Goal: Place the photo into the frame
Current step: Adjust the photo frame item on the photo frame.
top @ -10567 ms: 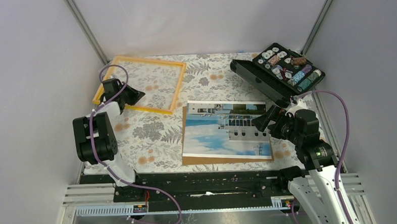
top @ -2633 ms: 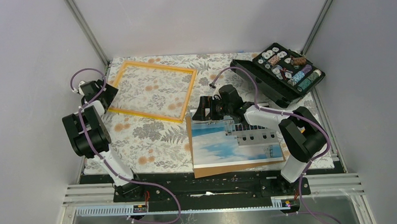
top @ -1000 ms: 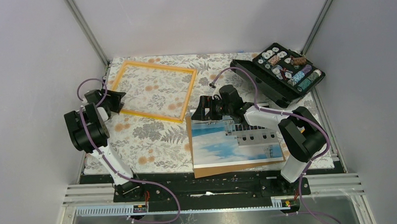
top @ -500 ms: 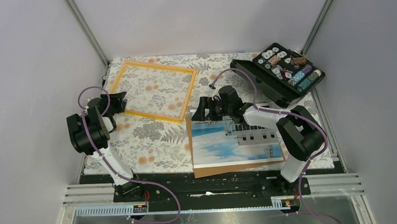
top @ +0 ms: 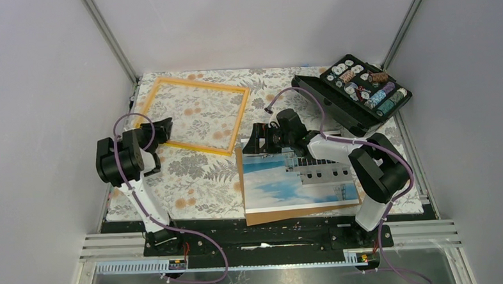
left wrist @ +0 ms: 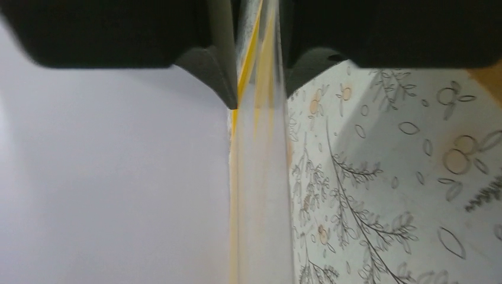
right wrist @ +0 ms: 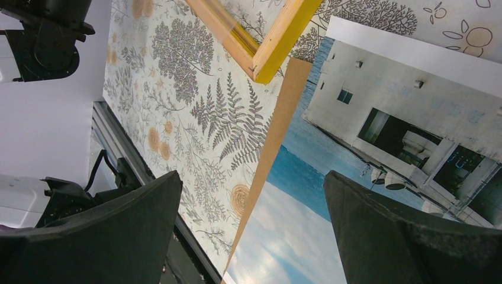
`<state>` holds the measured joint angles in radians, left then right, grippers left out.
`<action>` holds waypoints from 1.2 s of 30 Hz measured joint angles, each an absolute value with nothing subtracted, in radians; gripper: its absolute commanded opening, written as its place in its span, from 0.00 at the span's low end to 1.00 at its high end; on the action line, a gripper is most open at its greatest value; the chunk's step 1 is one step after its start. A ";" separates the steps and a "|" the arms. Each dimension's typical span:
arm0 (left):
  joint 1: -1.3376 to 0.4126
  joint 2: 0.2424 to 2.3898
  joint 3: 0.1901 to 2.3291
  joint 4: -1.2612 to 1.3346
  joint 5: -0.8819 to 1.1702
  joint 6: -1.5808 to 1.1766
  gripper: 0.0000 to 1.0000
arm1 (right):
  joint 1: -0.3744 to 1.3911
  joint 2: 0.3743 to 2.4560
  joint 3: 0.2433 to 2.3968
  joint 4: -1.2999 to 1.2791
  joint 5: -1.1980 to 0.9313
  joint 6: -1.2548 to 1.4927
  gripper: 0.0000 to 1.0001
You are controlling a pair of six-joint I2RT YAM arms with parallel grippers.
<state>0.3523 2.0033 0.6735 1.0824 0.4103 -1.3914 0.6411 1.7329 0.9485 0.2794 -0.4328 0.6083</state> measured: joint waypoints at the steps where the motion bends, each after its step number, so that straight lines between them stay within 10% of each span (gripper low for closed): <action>1: 0.344 2.008 0.671 1.098 0.401 -1.396 0.20 | 0.641 1.734 0.949 0.279 -0.433 0.608 0.97; 5: 0.331 2.018 0.656 1.139 0.377 -1.421 0.00 | 0.640 1.735 0.949 0.281 -0.432 0.609 0.97; 36: 0.317 2.069 0.530 1.390 0.347 -1.450 0.00 | 0.577 1.682 1.026 0.015 -0.194 0.490 1.00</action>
<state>0.3172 2.0689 0.5301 1.3903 0.3473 -1.4502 0.5770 1.6821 1.0260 0.0151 -0.1944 0.4900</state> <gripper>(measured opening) 0.008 0.994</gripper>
